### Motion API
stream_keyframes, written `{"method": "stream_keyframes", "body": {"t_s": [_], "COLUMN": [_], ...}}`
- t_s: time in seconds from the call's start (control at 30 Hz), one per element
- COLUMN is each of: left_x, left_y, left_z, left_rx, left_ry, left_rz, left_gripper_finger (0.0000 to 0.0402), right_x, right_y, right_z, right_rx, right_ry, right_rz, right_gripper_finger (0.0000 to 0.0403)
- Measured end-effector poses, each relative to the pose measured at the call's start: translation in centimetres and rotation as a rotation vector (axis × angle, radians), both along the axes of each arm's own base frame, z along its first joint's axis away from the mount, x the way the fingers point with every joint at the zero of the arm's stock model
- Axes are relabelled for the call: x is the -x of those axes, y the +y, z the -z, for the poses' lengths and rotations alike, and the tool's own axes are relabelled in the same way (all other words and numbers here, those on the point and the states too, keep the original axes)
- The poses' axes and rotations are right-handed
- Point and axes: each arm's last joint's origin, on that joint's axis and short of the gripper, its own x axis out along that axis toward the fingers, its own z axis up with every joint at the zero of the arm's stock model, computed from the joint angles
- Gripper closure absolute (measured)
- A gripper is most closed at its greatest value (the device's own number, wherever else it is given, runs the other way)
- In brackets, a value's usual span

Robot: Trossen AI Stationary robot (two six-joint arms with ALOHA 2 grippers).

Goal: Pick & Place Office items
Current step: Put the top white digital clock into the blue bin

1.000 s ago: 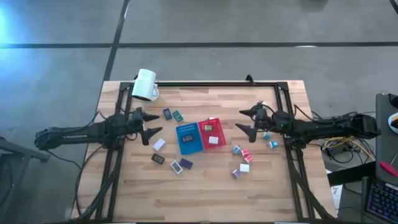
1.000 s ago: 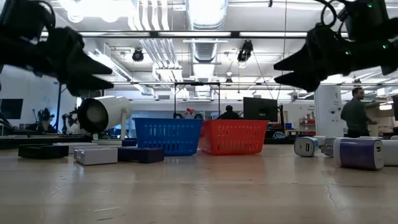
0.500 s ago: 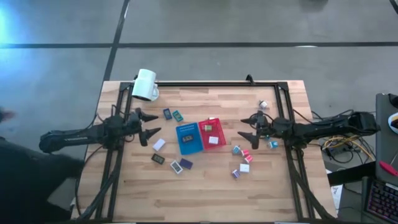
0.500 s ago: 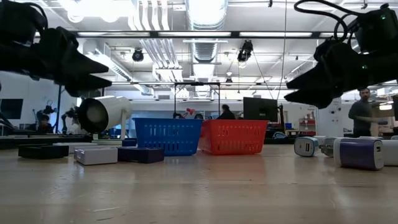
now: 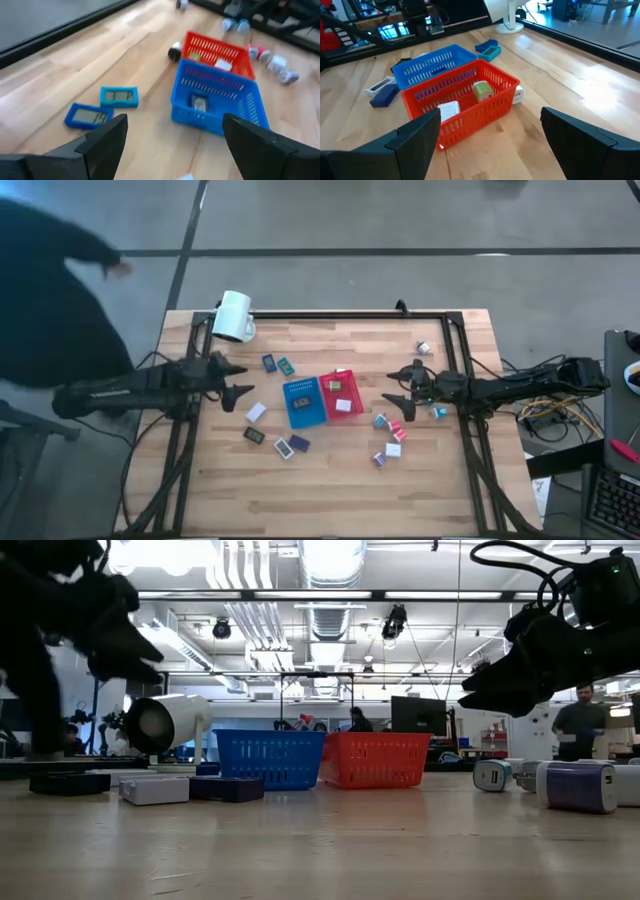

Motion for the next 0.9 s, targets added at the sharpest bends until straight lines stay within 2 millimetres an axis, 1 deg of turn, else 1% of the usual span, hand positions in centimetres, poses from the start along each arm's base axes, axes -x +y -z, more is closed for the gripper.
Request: {"method": "stream_keyframes", "body": {"t_s": [0.1, 0.17, 0.23, 0.3, 0.4, 0.53, 0.63, 0.8, 0.9], "left_x": [0.0, -0.2, -0.4, -0.9, -1.7, -3.1, -4.2, -5.7, -6.6], "left_y": [0.0, 0.1, 0.1, 0.2, 0.1, 0.1, 0.2, 0.3, 0.5], "left_z": [-2.2, -3.0, -3.3, -3.4, -2.7, -2.2, -2.4, -2.8, -2.5], "left_rx": [0.021, 0.059, 0.101, 0.144, 0.221, 0.328, 0.383, 0.418, 0.427], "left_ry": [0.097, 0.183, 0.275, 0.356, 0.468, 0.533, 0.556, 0.586, 0.623], "left_rz": [-0.023, -0.046, -0.069, -0.082, -0.074, -0.048, -0.049, -0.045, -0.048], "left_gripper_finger": [0.0071, 0.0071, 0.0071, 0.0071, 0.0071, 0.0071, 0.0071, 0.0071, 0.0071], "right_x": [0.0, 0.0, 0.0, 0.0, 0.0, 0.0, 0.0, 0.0, 0.0], "right_y": [0.0, 0.0, 0.0, 0.0, 0.0, -0.1, -0.1, -0.1, -0.1], "right_z": [0.0, 0.0, 0.0, 0.0, 0.0, 0.0, 0.0, 0.1, 0.1], "right_rx": [0.010, 0.013, 0.013, 0.013, 0.014, 0.021, 0.027, 0.030, 0.029], "right_ry": [0.003, 0.004, 0.004, 0.004, 0.004, 0.006, 0.007, 0.016, 0.017], "right_rz": [-0.002, -0.002, -0.002, -0.001, 0.000, 0.012, 0.020, 0.019, 0.019], "right_gripper_finger": [0.0067, 0.0067, 0.0067, 0.0067, 0.0067, 0.0067, 0.0067, 0.0067, 0.0067]}}
